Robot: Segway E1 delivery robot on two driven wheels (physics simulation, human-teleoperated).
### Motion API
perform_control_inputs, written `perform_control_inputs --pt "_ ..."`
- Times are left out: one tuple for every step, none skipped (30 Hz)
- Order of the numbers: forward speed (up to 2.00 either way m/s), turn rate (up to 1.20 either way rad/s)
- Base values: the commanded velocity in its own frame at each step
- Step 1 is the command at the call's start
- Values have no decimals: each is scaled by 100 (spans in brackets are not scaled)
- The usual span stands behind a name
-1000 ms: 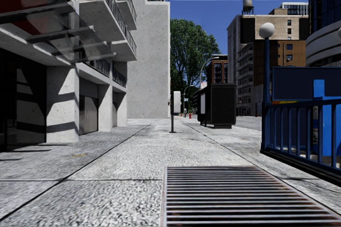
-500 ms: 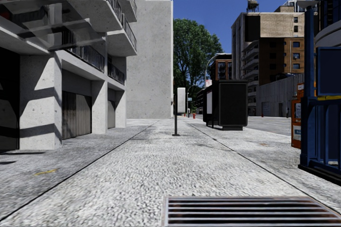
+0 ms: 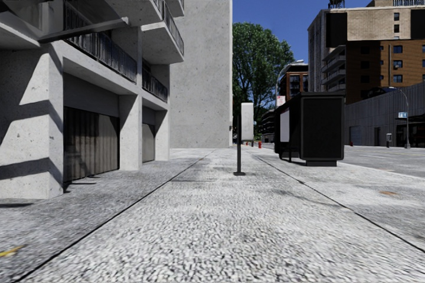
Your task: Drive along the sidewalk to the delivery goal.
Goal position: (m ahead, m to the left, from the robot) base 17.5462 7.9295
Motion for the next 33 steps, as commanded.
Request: perform_control_inputs --pt "200 120" --pt "200 120" --pt "200 120" --pt "200 120" --pt "200 71" --pt "200 54" --pt "200 49" --pt "200 47" --pt "200 36" --pt "200 27" --pt "200 21" --pt "200 13" --pt "200 6" --pt "200 3" --pt "200 2" --pt "200 0" --pt "200 0" --pt "200 0" --pt "200 0" --pt "200 0" --pt "200 0" --pt "200 0" --pt "200 0" --pt "200 0" --pt "200 0" --pt "200 0" --pt "200 0" --pt "200 0" --pt "200 0" --pt "200 0" --pt "200 0" --pt "200 0" --pt "200 0"
